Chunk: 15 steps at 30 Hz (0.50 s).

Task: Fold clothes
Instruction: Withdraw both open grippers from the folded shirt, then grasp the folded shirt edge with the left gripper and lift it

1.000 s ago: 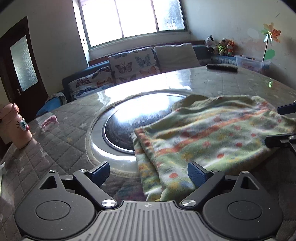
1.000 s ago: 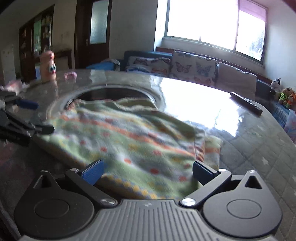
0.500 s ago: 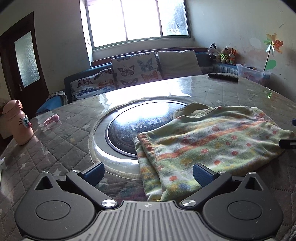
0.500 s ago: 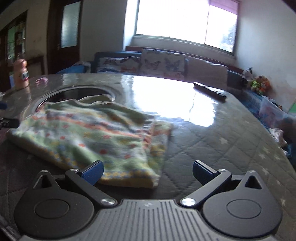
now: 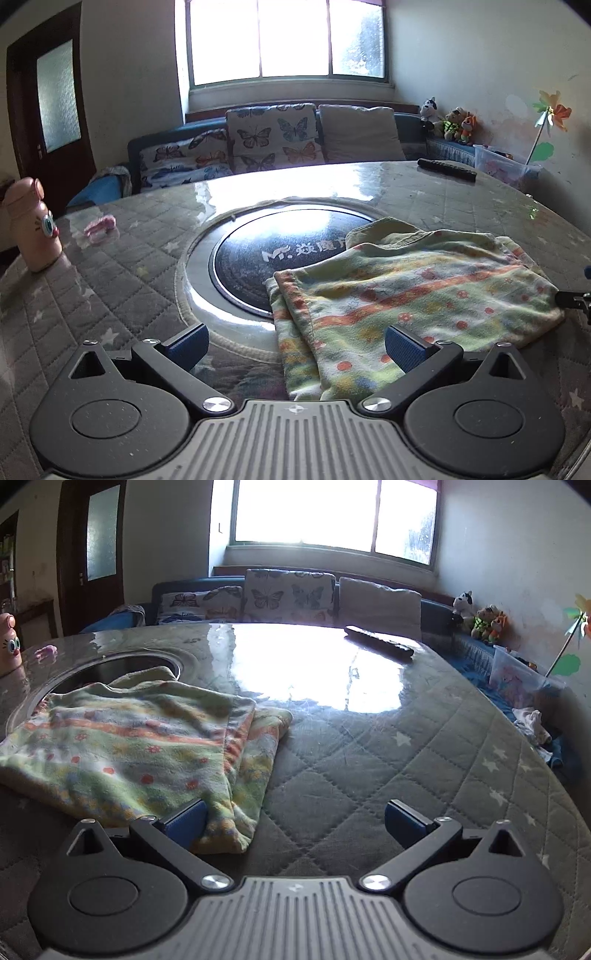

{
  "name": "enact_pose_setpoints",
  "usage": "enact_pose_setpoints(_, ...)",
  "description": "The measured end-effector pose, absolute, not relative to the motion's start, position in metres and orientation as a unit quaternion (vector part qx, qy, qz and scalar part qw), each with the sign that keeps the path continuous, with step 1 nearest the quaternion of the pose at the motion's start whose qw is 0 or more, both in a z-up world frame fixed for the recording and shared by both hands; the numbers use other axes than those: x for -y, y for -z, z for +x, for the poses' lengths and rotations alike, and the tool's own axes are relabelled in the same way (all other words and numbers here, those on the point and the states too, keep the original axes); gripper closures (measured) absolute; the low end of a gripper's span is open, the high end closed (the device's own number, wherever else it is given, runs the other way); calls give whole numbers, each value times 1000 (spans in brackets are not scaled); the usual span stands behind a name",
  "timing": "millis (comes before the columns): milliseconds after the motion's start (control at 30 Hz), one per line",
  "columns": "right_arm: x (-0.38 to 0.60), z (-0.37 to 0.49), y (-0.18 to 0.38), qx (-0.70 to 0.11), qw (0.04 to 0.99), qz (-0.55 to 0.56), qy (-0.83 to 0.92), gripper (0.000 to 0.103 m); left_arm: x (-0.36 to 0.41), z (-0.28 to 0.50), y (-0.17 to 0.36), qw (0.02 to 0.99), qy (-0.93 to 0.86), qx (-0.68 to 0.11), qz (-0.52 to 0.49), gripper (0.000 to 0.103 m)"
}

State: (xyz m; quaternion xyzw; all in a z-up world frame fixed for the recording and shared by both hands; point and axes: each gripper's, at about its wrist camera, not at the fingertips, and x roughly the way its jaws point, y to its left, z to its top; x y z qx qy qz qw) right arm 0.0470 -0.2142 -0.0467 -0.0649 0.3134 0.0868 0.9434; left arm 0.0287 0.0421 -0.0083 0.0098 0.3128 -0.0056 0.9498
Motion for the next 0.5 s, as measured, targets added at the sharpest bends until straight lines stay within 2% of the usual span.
enact_pose_setpoints(167, 193, 39, 35, -285, 947, -92, -121, 0, -47, 34, 11, 942, -2, -335, -23, 0)
enact_pose_setpoints(500, 146, 31, 34, -275, 935, -109, -197, 0, -35, 36, 16, 933, -17, -359, -12, 0)
